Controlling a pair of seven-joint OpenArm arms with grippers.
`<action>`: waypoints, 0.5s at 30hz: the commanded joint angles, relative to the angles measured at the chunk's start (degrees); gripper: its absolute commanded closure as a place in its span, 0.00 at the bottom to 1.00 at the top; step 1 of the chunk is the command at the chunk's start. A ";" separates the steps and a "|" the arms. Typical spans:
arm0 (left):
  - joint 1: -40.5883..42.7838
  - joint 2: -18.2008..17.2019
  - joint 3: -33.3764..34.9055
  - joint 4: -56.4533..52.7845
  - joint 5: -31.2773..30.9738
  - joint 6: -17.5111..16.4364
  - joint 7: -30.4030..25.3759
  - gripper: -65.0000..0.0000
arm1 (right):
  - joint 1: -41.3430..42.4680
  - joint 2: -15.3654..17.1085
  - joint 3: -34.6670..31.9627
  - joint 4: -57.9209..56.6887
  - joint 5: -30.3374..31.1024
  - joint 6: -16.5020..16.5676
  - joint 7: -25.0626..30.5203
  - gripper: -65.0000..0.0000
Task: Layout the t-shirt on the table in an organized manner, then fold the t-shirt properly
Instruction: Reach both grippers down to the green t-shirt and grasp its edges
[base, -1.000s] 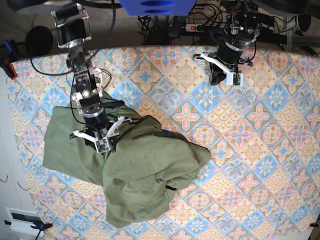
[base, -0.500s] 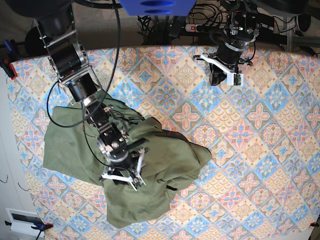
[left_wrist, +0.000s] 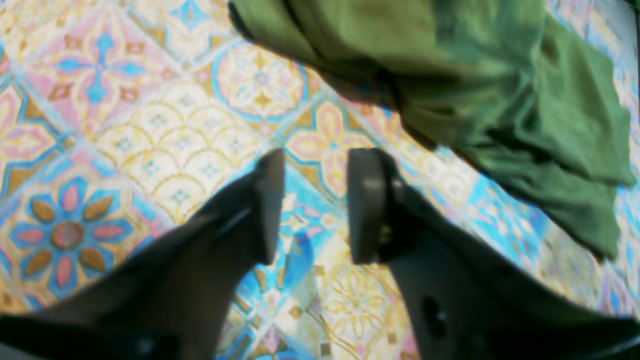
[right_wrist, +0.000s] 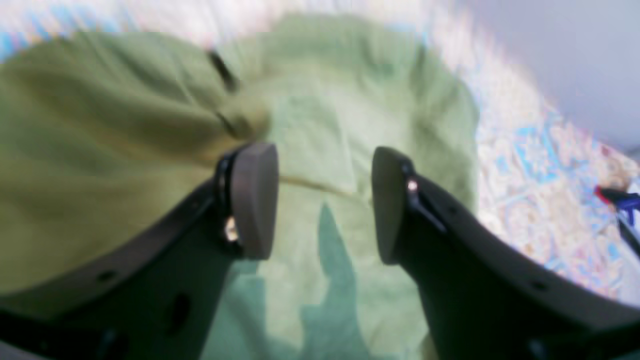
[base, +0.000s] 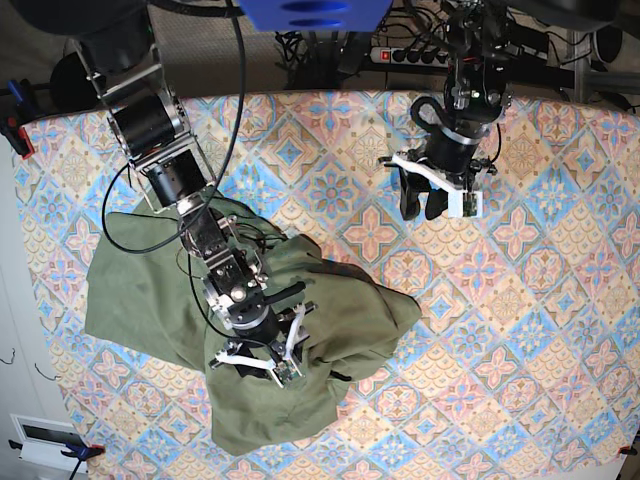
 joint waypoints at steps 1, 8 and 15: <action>-2.15 0.94 0.02 -0.41 -0.45 -0.62 -0.45 0.61 | 0.04 1.11 1.62 1.72 -0.43 -0.56 -0.40 0.55; -13.31 4.90 3.97 -12.80 -0.45 -0.62 0.34 0.60 | -3.04 1.20 5.48 7.17 -0.43 -0.56 -3.57 0.55; -21.49 8.76 7.84 -24.06 -0.45 -0.71 0.34 0.60 | -4.71 1.20 7.86 10.25 -0.43 -0.56 -5.41 0.55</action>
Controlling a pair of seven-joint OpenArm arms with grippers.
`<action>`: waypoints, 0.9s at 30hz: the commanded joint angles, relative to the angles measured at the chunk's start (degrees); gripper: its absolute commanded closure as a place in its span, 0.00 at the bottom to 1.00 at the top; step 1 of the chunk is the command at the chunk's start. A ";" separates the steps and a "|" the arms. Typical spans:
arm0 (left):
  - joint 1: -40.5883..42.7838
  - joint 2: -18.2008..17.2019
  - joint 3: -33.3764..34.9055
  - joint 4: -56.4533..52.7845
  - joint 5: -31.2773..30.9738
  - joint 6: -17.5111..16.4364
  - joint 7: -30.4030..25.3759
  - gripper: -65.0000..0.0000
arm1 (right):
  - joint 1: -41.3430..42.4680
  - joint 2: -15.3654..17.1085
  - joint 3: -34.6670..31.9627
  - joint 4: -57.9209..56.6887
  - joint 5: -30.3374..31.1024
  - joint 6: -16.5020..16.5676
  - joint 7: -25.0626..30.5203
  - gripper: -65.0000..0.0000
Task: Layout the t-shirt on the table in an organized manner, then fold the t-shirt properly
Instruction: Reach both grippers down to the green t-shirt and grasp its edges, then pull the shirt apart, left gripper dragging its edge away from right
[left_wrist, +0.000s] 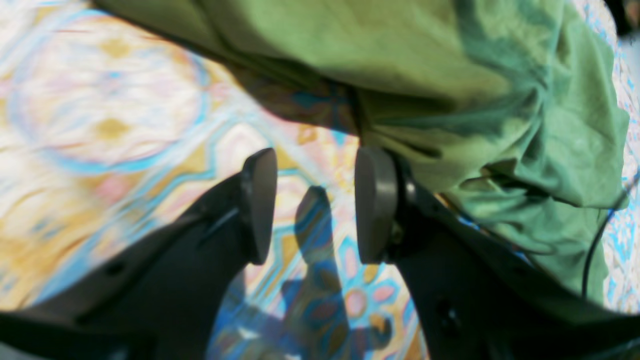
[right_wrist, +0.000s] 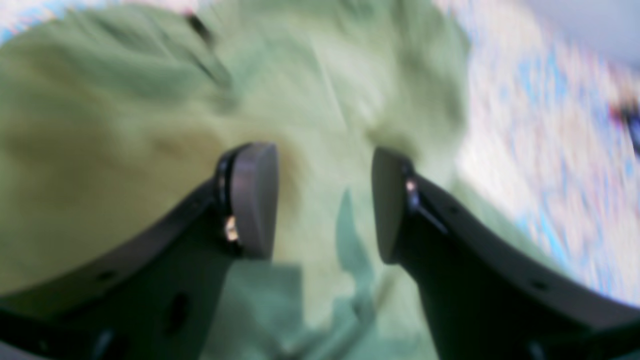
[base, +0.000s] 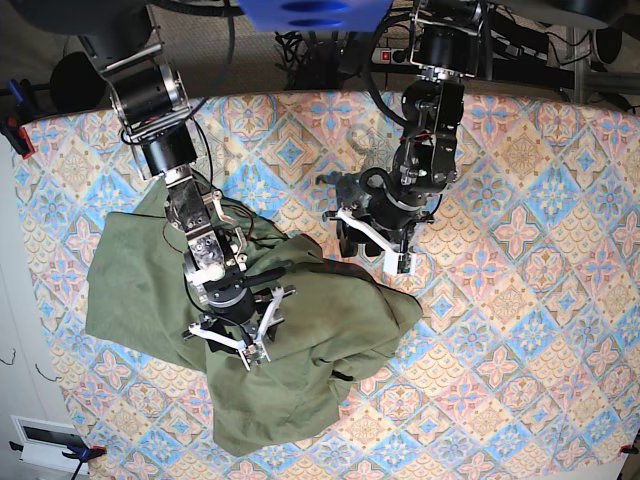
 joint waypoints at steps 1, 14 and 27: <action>-1.45 1.01 0.35 0.24 -0.36 -0.40 -1.14 0.59 | 2.33 0.02 0.40 1.31 -0.21 -0.21 2.08 0.55; -11.38 6.28 5.71 -15.93 -0.45 -0.40 -1.14 0.59 | 2.33 1.16 0.40 1.40 -0.21 -0.21 2.08 0.55; -10.42 -1.45 4.74 -12.33 -9.24 -6.91 1.93 1.00 | 2.33 2.74 2.78 1.40 -0.21 -0.21 2.35 0.55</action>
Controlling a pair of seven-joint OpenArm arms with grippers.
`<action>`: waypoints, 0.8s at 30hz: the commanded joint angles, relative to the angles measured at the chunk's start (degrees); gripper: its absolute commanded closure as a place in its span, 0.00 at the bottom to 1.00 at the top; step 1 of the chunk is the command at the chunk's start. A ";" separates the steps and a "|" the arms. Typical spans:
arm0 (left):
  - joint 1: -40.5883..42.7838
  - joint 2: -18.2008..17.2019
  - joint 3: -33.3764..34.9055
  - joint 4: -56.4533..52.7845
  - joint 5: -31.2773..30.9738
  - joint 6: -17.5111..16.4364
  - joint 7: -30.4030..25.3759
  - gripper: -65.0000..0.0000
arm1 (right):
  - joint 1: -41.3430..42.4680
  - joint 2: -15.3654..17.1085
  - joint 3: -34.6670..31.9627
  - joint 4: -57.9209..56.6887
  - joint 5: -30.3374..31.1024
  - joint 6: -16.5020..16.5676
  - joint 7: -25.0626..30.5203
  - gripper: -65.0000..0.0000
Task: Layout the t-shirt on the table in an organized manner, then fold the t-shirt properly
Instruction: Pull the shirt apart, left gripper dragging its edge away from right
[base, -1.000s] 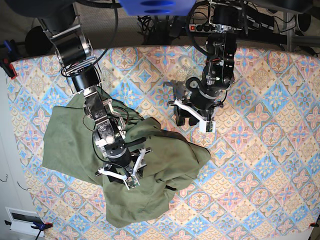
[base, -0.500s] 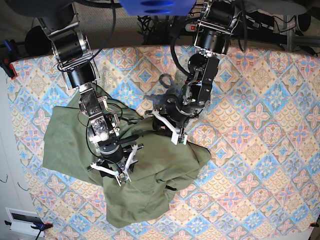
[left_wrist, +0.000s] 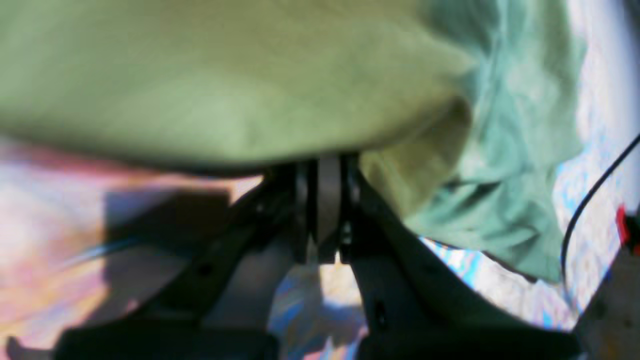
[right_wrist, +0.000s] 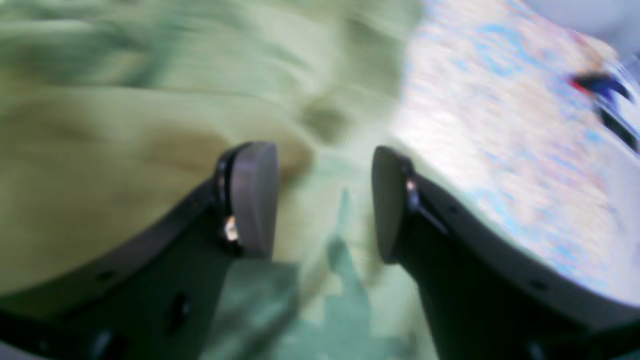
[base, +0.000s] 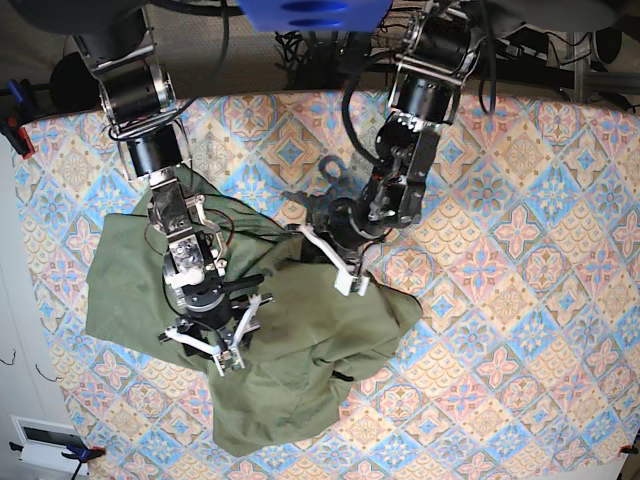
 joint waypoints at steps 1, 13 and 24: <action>0.32 -2.14 -0.09 4.21 -1.32 -0.13 0.34 1.00 | 1.79 -0.16 0.26 1.03 -0.12 -0.14 1.60 0.55; 16.41 -22.19 -12.66 26.37 -12.13 -0.48 1.13 1.00 | 2.14 -0.16 -0.17 -1.52 -0.12 -0.14 1.52 0.56; 19.49 -26.67 -21.10 28.39 -13.18 -0.48 1.22 1.00 | 2.14 -0.34 0.00 -8.47 -0.03 16.82 1.34 0.70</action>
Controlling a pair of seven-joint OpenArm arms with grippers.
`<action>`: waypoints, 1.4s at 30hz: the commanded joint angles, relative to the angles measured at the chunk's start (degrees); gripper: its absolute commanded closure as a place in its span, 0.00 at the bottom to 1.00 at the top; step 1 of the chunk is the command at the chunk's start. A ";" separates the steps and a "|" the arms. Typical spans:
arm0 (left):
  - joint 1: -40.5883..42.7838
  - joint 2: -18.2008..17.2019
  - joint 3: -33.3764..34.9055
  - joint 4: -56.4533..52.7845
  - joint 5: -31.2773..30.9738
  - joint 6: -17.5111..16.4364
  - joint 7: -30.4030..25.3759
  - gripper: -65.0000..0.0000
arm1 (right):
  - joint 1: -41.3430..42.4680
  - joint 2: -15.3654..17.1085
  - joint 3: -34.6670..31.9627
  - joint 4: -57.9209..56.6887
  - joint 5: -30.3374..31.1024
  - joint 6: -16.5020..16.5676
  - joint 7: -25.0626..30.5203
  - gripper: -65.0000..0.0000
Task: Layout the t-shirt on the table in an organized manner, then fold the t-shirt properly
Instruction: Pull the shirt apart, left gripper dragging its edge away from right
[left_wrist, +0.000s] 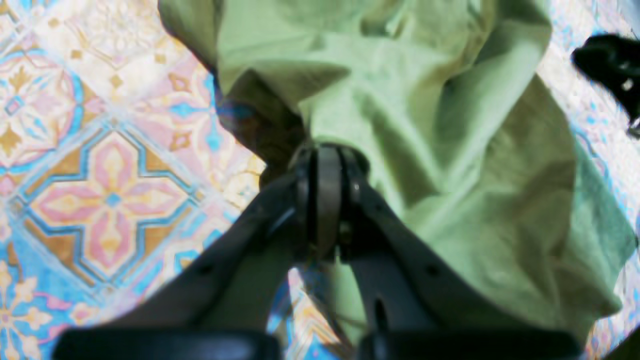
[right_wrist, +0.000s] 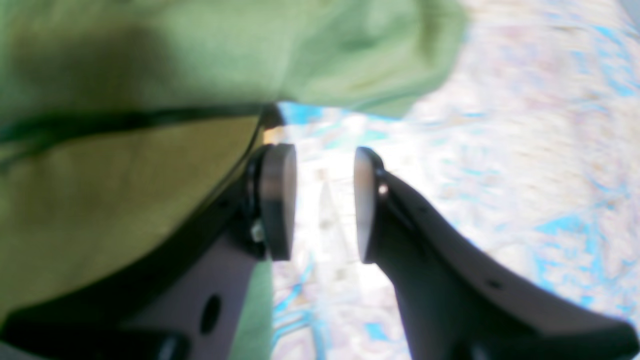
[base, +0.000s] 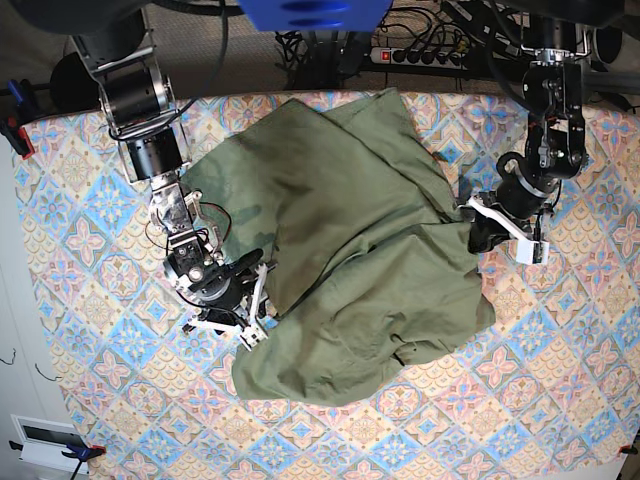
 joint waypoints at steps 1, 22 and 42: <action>-0.43 -1.16 -0.29 1.09 -0.44 -0.31 -1.01 1.00 | 1.61 0.51 0.33 -0.19 -0.14 -0.44 0.25 0.68; -9.57 -2.83 -17.96 -16.05 1.41 -0.05 -0.92 1.00 | 3.63 -1.77 0.06 -1.07 -0.49 -0.44 -1.07 0.63; -9.30 -1.34 -17.96 -15.70 0.97 -0.22 1.98 0.53 | 15.41 -7.05 -14.88 -5.20 -0.41 -0.44 1.92 0.63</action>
